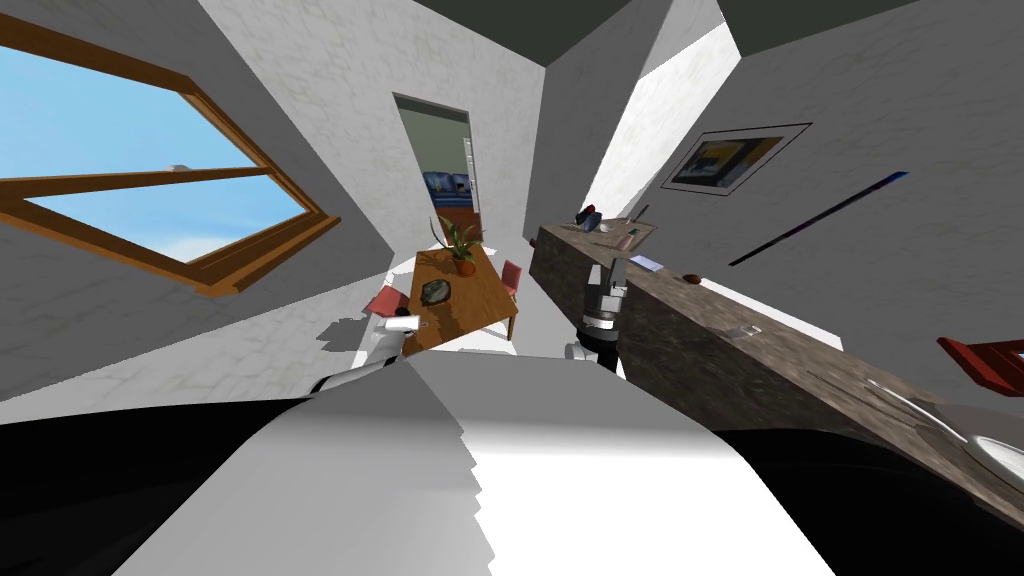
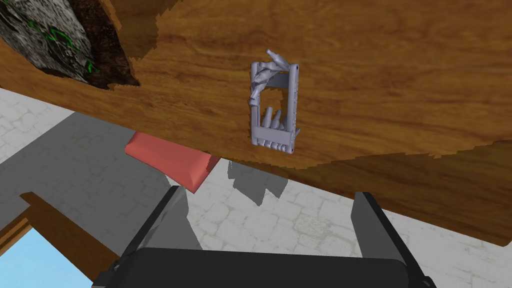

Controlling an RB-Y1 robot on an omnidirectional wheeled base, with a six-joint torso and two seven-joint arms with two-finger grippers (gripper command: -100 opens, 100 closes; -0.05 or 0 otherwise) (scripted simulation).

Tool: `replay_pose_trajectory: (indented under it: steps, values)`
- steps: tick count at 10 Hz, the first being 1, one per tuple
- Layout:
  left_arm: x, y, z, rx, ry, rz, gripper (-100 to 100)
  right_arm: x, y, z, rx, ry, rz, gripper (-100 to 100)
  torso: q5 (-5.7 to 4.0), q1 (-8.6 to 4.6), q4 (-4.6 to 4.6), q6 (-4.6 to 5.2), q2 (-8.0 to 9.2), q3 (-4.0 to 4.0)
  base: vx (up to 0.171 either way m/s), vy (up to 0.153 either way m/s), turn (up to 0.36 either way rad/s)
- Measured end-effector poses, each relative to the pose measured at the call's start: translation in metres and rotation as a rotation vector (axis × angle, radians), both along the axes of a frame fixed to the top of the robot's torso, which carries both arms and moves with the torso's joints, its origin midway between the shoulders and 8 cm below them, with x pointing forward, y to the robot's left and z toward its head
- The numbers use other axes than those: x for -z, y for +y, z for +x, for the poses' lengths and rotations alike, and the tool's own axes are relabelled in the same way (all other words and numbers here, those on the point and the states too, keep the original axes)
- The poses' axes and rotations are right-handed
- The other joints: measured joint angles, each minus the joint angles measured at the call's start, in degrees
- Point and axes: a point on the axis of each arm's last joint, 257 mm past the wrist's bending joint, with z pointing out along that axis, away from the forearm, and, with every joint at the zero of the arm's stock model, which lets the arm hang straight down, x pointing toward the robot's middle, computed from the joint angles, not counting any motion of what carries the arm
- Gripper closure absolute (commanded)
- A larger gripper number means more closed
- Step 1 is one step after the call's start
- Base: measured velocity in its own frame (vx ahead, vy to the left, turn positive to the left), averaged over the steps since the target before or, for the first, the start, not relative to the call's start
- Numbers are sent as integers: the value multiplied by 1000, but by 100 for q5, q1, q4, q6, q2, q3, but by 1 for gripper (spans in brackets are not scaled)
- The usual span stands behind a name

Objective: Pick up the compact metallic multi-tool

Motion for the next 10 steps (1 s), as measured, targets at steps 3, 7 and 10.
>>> replay_pose_trajectory:
  steps: [3, 7, 10]
  values:
    - [12, 1, -17, -42, 58, -38, -100, 0, 0, 0, 0, 0, 0, 0, 1, 5, 0, -1, -2, -1, 47, -14, -45]
    - [16, 2, -28, -74, 97, -60, -100, 0, 0, 0, 0, 0, 0, 0, 2, 9, 2, -2, 11, 6, 18, 6, -45]
    - [24, 2, -38, -110, 97, -62, -100, 0, 0, 0, 0, 0, 0, 0, 7, 31, 6, -2, 30, 17, -35, 68, -167]
